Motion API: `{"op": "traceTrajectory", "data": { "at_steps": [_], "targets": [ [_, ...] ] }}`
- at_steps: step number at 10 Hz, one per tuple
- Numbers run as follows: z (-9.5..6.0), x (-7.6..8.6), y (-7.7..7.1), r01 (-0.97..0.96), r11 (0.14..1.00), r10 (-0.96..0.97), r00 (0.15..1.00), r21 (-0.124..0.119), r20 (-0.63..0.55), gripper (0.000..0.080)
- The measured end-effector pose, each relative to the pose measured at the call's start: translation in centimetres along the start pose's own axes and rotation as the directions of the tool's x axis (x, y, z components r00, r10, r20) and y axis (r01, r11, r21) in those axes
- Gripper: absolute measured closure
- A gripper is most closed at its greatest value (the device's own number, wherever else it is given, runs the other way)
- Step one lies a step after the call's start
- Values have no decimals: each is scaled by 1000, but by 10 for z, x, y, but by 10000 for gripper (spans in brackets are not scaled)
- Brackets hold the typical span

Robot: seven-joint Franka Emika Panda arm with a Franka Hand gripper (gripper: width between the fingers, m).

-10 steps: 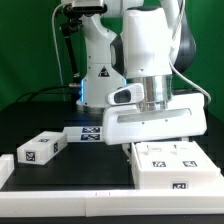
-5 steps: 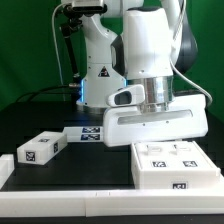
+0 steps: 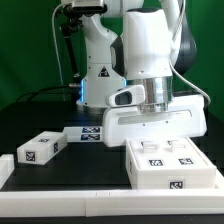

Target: Assemble cabinet

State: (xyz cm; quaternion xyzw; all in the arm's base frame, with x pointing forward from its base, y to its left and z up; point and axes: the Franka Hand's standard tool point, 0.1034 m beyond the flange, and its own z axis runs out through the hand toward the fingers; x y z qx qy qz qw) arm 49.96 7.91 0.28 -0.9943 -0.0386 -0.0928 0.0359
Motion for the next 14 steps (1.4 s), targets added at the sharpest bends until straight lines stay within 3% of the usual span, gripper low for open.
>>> {"op": "traceTrajectory", "data": {
  "at_steps": [4, 8, 14],
  "targets": [
    [-2, 0, 1, 15, 1000, -15, 1000, -1, 6, 795],
    [-51, 16, 6, 39, 999, -38, 998, -11, 59, 795],
    [-91, 41, 4, 58, 998, -57, 996, -15, 75, 795]
  ]
}}
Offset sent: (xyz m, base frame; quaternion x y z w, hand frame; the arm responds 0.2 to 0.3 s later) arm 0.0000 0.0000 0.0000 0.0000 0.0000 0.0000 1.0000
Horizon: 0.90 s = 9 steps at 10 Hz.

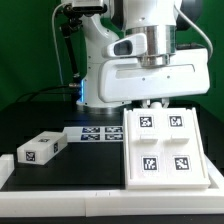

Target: Assemble cabinet

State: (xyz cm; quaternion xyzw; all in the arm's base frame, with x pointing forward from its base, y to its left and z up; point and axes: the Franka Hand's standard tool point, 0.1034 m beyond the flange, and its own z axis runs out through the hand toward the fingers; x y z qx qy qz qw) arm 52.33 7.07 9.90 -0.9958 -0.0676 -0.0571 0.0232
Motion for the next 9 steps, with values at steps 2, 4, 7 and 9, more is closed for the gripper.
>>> {"op": "traceTrajectory", "data": {
  "at_steps": [2, 4, 7, 9],
  "targets": [
    [1, 1, -7, 2, 1000, -2, 999, 4, 36, 795],
    [2, -1, -6, 3, 1000, -3, 999, 4, 39, 795],
    [-7, 2, -5, 7, 1000, -7, 999, 2, 34, 795],
    [-24, 10, -5, 9, 1000, -9, 999, -1, 35, 795]
  ]
}}
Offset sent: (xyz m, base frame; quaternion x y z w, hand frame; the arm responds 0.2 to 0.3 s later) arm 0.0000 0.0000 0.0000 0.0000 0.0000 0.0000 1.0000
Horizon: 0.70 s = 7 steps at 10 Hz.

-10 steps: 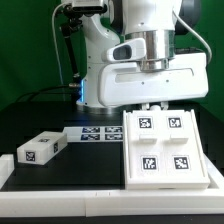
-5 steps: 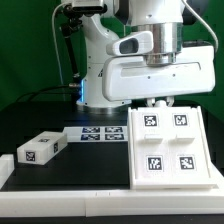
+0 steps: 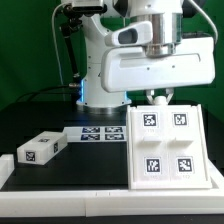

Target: Assemble cabinet

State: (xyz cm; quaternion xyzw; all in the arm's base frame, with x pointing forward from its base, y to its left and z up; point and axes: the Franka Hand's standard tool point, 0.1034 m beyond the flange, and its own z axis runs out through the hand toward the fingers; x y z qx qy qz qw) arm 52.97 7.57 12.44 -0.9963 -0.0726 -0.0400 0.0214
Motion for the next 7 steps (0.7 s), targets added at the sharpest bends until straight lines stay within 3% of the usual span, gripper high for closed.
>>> {"op": "traceTrajectory", "data": {
  "at_steps": [2, 6, 7],
  "targets": [
    [-7, 10, 0, 1, 1000, -1, 1000, 1, -2, 795],
    [-6, 9, 0, 2, 1000, -2, 1000, 1, 4, 795],
    [-12, 18, -1, 3, 1000, -3, 1000, 1, 0, 795]
  ]
}}
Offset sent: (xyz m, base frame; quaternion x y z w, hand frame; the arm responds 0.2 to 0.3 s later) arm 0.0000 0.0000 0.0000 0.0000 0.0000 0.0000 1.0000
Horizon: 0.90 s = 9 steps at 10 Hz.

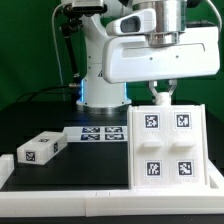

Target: Assemble cabinet

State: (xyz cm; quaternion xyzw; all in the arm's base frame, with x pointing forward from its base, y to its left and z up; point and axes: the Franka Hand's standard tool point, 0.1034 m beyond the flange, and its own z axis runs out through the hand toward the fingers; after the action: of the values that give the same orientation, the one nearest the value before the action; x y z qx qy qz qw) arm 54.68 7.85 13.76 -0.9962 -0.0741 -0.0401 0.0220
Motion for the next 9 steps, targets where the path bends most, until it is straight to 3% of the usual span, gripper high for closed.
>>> {"op": "traceTrajectory", "data": {
  "at_steps": [2, 5, 7, 8, 9],
  "targets": [
    [-6, 9, -1, -7, 1000, 6, 1000, 1, 6, 795],
    [-6, 8, -5, -8, 1000, 8, 1000, 2, 12, 795],
    [-5, 7, -5, -8, 1000, 8, 1000, 2, 13, 536],
    [-1, 0, -4, -56, 998, 56, 998, 0, 27, 536],
    [5, -12, 9, -80, 997, 80, 995, -8, 51, 335]
  ]
}}
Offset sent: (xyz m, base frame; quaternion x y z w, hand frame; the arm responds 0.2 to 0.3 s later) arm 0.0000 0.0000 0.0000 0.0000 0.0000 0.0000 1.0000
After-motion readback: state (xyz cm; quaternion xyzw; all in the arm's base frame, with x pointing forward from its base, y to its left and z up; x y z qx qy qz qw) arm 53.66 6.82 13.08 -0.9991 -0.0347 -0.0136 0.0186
